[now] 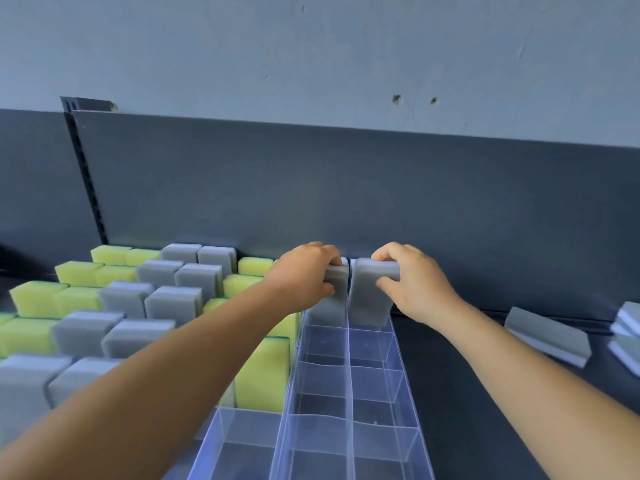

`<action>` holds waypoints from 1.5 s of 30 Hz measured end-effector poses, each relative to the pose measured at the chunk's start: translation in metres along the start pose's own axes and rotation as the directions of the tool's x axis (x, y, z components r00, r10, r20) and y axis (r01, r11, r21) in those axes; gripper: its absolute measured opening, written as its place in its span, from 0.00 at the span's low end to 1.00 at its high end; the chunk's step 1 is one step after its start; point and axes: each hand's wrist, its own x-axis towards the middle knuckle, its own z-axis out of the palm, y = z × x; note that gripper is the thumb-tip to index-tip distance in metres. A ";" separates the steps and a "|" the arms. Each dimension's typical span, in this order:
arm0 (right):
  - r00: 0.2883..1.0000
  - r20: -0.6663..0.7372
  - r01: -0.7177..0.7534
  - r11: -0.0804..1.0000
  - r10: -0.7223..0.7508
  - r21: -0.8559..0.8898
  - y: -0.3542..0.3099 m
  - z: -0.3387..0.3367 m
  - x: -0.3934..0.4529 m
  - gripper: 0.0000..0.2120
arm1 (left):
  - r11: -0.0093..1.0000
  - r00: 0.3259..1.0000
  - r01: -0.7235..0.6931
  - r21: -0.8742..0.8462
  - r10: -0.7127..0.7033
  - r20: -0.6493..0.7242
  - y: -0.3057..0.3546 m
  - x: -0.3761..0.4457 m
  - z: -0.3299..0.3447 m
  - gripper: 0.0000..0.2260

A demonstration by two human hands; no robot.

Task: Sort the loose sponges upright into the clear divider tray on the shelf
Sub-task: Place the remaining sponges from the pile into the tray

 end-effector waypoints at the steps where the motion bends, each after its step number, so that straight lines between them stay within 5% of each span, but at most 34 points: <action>1: 1.000 0.014 0.004 1.000 -0.003 -0.018 0.000 0.003 0.001 0.11 | 1.000 1.000 -0.003 0.022 0.003 0.008 0.000 0.001 0.001 0.16; 13: 0.991 0.128 -0.027 0.990 0.044 -0.137 0.005 0.020 0.001 0.16 | 0.988 0.996 -0.030 0.148 0.016 0.092 0.002 0.007 0.015 0.15; 20: 0.991 0.128 -0.017 0.978 0.044 -0.209 0.003 -0.004 -0.018 0.30 | 0.984 0.994 -0.095 0.148 0.086 0.065 0.020 0.002 0.005 0.25; 32: 0.977 0.112 -0.135 0.932 0.181 -0.336 0.063 -0.062 -0.077 0.35 | 0.946 0.955 -0.279 0.167 0.256 0.150 0.123 0.004 0.031 0.26; 45: 0.940 0.161 -0.220 0.895 0.301 -0.389 0.190 -0.147 -0.123 0.32 | 0.968 0.947 -0.250 0.032 0.238 0.215 0.262 0.017 0.100 0.28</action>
